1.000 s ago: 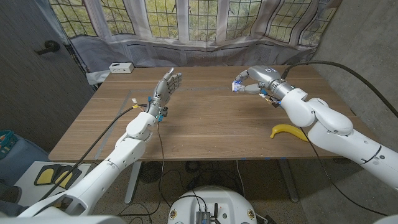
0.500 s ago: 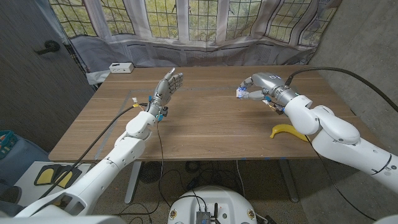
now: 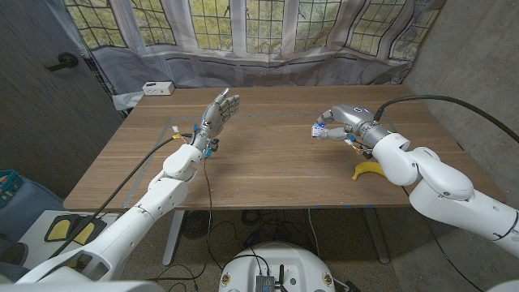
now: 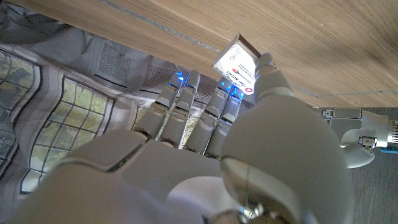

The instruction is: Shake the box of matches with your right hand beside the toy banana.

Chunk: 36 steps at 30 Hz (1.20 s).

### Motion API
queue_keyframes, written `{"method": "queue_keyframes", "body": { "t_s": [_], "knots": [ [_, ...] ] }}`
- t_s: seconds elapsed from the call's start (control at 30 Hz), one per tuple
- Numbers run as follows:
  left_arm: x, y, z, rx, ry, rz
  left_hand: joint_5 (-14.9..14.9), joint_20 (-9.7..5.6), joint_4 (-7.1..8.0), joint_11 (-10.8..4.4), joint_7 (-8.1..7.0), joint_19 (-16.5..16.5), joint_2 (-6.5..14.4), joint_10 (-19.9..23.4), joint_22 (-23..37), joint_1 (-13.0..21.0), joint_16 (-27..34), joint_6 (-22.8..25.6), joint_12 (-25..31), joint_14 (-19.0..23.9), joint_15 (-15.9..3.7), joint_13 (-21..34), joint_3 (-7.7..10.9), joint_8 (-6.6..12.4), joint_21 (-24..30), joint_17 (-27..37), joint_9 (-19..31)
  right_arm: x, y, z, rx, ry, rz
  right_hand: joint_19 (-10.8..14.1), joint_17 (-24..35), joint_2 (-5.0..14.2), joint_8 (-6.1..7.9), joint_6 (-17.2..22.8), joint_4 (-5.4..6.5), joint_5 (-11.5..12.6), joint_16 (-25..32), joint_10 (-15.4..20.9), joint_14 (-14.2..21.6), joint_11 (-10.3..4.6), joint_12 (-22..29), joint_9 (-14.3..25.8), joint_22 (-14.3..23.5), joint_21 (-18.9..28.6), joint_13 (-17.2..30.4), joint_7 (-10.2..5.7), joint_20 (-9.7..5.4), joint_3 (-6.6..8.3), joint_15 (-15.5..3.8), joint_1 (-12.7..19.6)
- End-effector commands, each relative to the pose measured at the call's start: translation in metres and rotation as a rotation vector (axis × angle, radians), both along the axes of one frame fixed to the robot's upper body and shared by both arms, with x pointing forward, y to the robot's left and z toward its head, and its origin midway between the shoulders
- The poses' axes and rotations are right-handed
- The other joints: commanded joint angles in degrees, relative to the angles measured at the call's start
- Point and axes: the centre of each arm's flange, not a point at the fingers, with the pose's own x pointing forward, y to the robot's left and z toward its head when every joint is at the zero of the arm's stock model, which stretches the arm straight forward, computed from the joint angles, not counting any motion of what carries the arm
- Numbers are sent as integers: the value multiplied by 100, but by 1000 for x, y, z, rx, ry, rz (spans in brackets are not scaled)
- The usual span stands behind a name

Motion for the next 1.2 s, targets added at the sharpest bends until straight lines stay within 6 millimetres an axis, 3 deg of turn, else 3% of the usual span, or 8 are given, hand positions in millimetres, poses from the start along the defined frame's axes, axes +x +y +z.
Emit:
{"method": "queue_keyframes", "body": {
  "t_s": [0.03, 0.63, 0.7, 0.77, 0.9, 1.2],
  "knots": [
    [0, 2, 2, 8, -1, -7, -9, 39, -3, -29, -8, -16, 16, 36, 21, 16, 11, 56, -22, -1, 14, 16, 49, -1, 27, 18, 23, -4, -1, -17, 8, 44, -32, -28, 29, 249, 25, 333, 27, 30, -5, 42, 29, 10, 18, 22, 5, -4, 10, -227, -3, 5, -393, 176],
    [2, 2, 5, 16, -1, -13, -10, 91, -3, -36, -13, -35, 15, 44, 22, 14, 9, 62, -20, -7, 19, 16, 52, 1, 21, 18, 23, 3, -1, -41, -4, 133, -78, -41, 38, 259, 20, 339, 26, 26, -5, 35, 31, 11, 15, 23, 6, -4, 10, -220, 3, -9, -384, 178],
    [2, 3, 5, 19, -1, -13, -10, -49, -4, 10, 5, -25, 15, 46, 21, 14, 14, 77, -20, 6, 12, 16, 54, 5, 27, 18, 23, 4, 0, -43, -6, 143, -80, -45, 38, 261, 15, 331, 26, 26, -5, 36, 32, 11, 15, 23, 6, -6, 11, -215, 5, -10, -384, 178],
    [2, 3, 6, 22, -1, -13, -10, -78, -5, 19, 17, -19, 15, 49, 21, 15, 15, 89, -19, 10, 1, 16, 54, 9, 29, 18, 23, 6, 0, -45, -17, 147, -90, -45, 38, 261, 14, 330, 26, 25, -5, 35, 34, 11, 14, 23, 6, -5, 11, -211, 9, -12, -385, 179],
    [3, 3, 7, 22, -1, -14, -10, 0, -5, 11, 8, -27, 17, 48, 21, 16, 18, 87, -20, 19, -30, 16, 57, 7, 26, 17, 23, 7, 3, -49, -47, 143, -118, -47, 40, 267, 17, 344, 28, 24, -8, 37, 28, 13, 15, 23, 6, -4, 11, -202, 14, -16, -369, 177],
    [3, 3, 10, 25, -5, -16, -10, 8, -5, -14, 4, -29, 17, 52, 21, 15, 13, 90, -19, 10, -12, 16, 58, 6, 26, 17, 23, 12, 3, -57, -82, 173, -144, -55, 44, 273, 8, 333, 33, 21, -10, 36, 30, 13, 15, 23, 6, -5, 11, -211, 25, -26, -382, 169]
  ]
}}
